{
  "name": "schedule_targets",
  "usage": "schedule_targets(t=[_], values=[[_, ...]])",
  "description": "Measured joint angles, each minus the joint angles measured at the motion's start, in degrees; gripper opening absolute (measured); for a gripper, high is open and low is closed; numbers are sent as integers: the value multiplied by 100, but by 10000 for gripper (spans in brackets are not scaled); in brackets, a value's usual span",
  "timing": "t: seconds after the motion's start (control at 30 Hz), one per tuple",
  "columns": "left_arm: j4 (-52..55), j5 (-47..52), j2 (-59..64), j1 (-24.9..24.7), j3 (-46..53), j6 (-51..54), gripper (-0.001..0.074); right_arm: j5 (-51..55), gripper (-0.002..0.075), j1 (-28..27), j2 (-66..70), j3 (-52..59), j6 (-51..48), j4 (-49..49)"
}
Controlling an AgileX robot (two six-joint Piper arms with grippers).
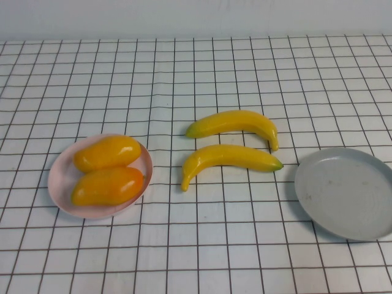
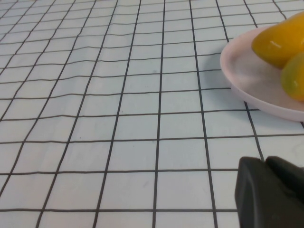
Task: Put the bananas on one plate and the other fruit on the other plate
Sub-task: Put another type of fruit in the right plate
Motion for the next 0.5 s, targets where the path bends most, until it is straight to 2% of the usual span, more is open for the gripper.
schedule_targets(t=[0.13,0.23,0.33,0.5], values=[[0,0,0,0,0,0,-4,1206,-16,0,1731,-1464,-411,-1348],[0,0,0,0,0,0,-4,1652,-17,0,2861,-2217,-701,-1699],[0,0,0,0,0,0,-4,2262,-16,41,3992,-2994,-1603,-1808],[0,0,0,0,0,0,-4,2906,-16,750,5609,-4342,-2249,-2221]])
